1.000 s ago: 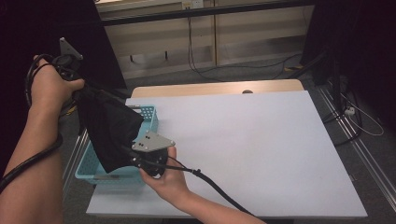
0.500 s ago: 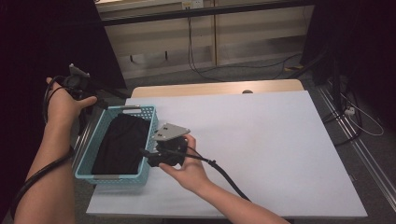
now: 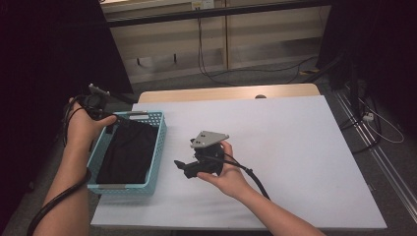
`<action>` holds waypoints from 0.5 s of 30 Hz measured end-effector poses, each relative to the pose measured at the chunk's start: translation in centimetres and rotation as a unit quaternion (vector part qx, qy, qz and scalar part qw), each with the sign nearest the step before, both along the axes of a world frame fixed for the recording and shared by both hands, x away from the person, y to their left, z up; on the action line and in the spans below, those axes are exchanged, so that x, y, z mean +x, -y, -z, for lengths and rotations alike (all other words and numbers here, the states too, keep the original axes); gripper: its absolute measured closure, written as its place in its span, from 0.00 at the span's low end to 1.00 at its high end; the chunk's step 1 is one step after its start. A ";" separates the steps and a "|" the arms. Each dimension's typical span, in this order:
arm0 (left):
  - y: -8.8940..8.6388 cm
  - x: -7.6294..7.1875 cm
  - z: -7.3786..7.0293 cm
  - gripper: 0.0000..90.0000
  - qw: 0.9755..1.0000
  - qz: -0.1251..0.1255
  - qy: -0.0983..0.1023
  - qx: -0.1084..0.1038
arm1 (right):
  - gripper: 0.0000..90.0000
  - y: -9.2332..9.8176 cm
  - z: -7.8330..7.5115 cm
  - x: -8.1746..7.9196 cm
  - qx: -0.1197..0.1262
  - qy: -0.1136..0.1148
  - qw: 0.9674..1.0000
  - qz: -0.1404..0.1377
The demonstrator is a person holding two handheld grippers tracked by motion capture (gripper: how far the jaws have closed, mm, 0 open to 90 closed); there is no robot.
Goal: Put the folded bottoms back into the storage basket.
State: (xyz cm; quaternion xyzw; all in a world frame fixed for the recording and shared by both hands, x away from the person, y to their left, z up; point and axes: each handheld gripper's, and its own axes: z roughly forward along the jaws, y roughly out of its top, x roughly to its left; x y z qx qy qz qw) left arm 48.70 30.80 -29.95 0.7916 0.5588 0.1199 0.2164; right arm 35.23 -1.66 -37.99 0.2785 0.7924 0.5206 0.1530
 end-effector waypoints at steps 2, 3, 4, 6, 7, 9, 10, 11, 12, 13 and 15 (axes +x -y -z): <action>0.3 -0.1 0.5 0.20 1.000 0.007 -0.001 -0.002 | 0.18 0.5 0.5 0.1 -0.015 -0.004 1.000 -0.003; 0.5 -0.1 0.7 0.20 1.000 0.010 -0.002 -0.004 | 0.18 0.6 0.6 0.1 -0.019 -0.008 1.000 -0.005; 0.6 -0.2 0.9 0.20 1.000 0.010 0.000 -0.005 | 0.17 0.9 0.9 0.2 -0.028 -0.012 0.999 -0.008; 0.7 -0.3 1.3 0.20 1.000 0.012 -0.001 -0.010 | 0.17 1.2 1.2 0.2 -0.038 -0.018 0.999 -0.013; 0.8 -0.4 1.6 0.20 1.000 0.014 -0.001 -0.013 | 0.17 1.4 1.4 0.2 -0.037 -0.023 0.999 -0.014; 0.7 -0.5 2.0 0.24 1.000 0.011 0.005 -0.019 | 0.17 1.9 1.7 0.3 -0.036 -0.032 0.999 -0.016; 0.7 -0.7 2.3 0.28 1.000 0.007 0.005 -0.023 | 0.17 2.1 1.9 0.3 -0.035 -0.034 0.999 -0.015; 0.7 -0.9 2.7 0.37 1.000 0.003 0.001 -0.022 | 0.17 2.4 2.0 0.3 -0.036 -0.036 0.999 -0.012; 0.7 -1.0 3.1 0.46 1.000 0.005 -0.003 -0.012 | 0.17 2.7 2.2 0.2 -0.037 -0.036 0.999 -0.009; 0.7 -1.0 3.4 0.52 1.000 0.005 -0.006 -0.004 | 0.18 2.9 2.4 0.2 -0.036 -0.039 0.999 -0.008; 0.5 -1.2 4.3 0.66 1.000 0.000 -0.015 0.003 | 0.18 3.3 2.7 0.2 -0.034 -0.044 0.998 -0.005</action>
